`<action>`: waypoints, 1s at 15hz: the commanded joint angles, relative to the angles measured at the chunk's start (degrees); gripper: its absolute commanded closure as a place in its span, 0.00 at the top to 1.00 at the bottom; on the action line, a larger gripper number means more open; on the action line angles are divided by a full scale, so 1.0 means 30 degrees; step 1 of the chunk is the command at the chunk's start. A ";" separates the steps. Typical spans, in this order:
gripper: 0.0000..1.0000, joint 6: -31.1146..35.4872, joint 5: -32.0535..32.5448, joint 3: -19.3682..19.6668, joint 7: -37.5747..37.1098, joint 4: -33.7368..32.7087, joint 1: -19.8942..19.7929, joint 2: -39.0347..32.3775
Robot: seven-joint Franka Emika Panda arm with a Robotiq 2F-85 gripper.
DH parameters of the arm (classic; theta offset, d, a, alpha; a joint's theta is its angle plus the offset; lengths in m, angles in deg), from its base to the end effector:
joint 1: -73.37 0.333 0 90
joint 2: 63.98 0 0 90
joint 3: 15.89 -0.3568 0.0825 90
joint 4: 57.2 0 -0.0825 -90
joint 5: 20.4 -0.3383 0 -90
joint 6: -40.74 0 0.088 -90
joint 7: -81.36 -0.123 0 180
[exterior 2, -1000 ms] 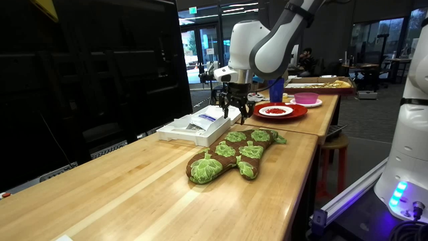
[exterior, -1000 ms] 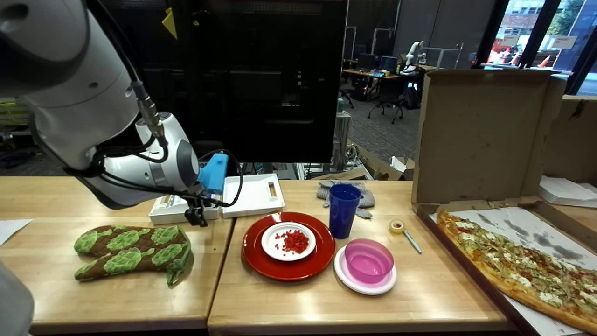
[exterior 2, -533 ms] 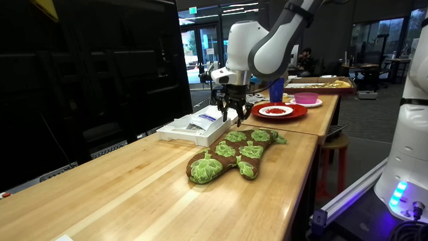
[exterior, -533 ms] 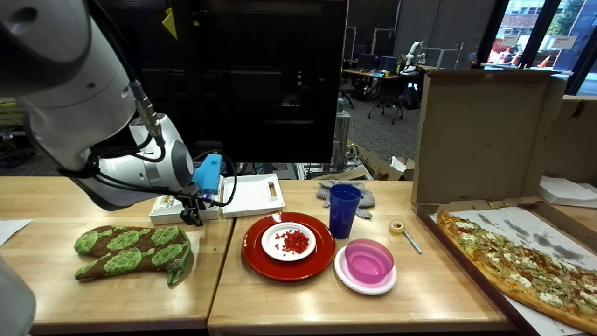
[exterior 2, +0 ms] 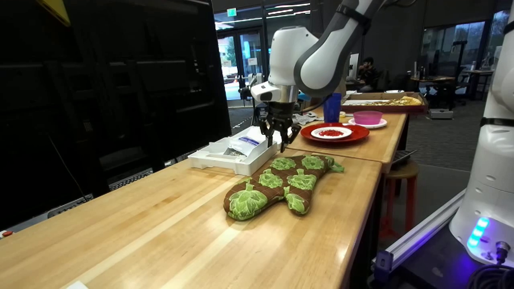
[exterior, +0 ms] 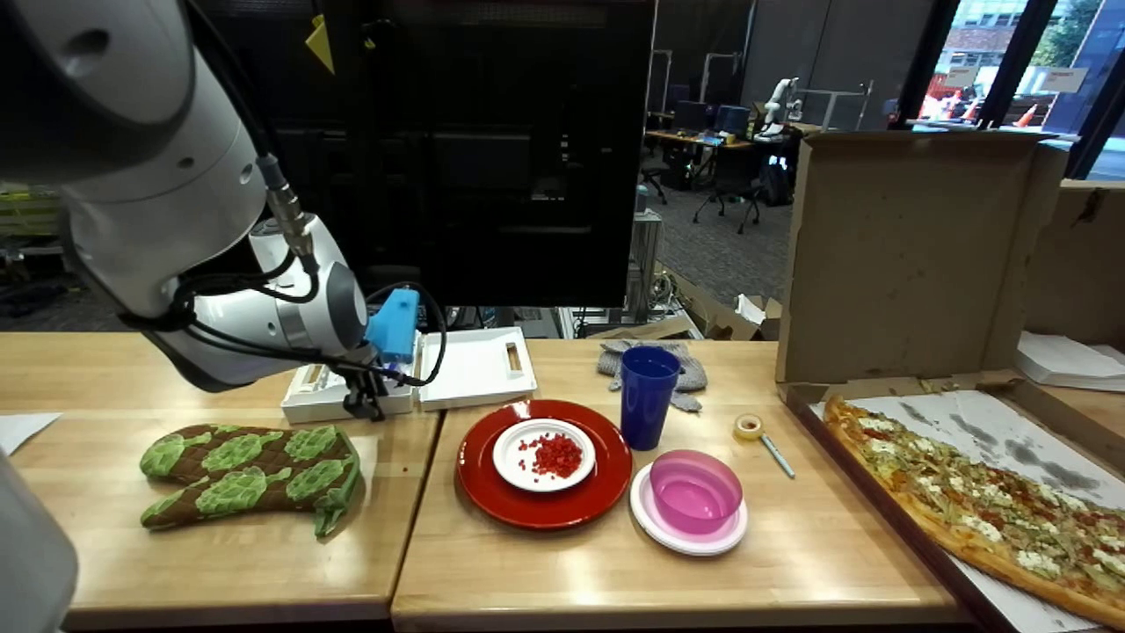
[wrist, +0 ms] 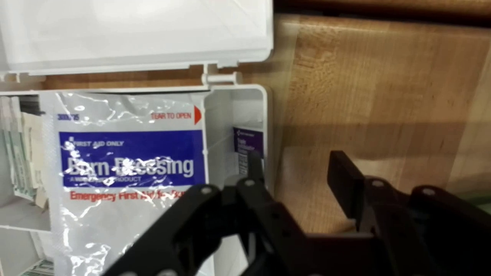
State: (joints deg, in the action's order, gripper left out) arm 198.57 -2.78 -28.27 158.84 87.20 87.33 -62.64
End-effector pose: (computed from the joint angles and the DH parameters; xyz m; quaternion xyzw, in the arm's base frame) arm 0.4061 0.2131 0.3730 0.4994 0.8536 0.0804 0.1249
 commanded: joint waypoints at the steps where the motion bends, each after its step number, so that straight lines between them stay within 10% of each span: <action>1: 0.18 -0.0344 -0.0635 0.0071 0.0814 -0.0559 -0.0161 -0.0240; 3: 0.01 -0.0311 -0.1158 0.0125 0.1130 -0.0695 -0.0248 -0.0237; 15: 0.01 -0.1013 -0.2567 -0.0129 0.2044 -0.1363 -0.0119 -0.0392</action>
State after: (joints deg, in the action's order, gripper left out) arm 197.33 -10.73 -27.83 164.35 84.81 86.51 -63.69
